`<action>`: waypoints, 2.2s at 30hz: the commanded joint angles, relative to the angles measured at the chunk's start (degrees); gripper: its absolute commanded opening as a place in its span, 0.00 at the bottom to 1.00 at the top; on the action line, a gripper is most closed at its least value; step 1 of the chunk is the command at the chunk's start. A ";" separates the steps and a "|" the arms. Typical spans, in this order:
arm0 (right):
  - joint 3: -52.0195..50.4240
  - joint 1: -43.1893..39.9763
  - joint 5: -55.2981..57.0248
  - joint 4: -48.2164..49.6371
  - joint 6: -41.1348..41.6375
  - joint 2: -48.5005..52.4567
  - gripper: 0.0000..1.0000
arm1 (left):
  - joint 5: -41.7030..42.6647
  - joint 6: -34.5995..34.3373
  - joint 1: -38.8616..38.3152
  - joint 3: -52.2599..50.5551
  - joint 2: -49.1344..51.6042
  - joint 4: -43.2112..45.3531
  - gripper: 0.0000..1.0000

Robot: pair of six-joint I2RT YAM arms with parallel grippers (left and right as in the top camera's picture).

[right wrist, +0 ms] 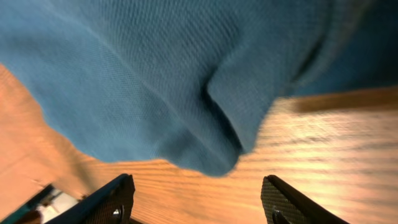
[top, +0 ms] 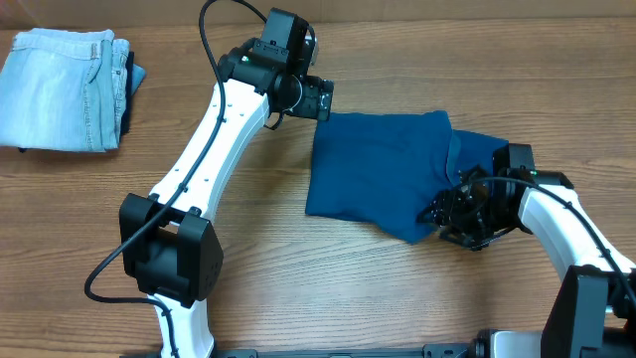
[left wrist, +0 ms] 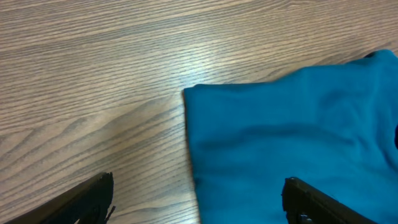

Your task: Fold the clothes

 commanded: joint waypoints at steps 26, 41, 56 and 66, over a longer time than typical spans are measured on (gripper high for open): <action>-1.88 0.09 -4.20 13.88 6.29 5.27 0.34 | -0.52 1.25 -0.46 0.94 -1.31 0.35 0.88; -0.90 0.09 -6.82 19.98 -5.42 -1.73 0.04 | -0.59 1.29 -0.44 0.94 -1.31 0.59 0.90; -0.90 0.07 -6.51 17.42 -7.13 -2.58 0.57 | -0.59 1.29 -0.44 0.94 -1.31 0.57 0.91; -0.90 0.11 -9.62 -1.53 -5.53 -2.58 0.61 | -0.59 1.29 -0.44 0.94 -1.31 0.81 0.91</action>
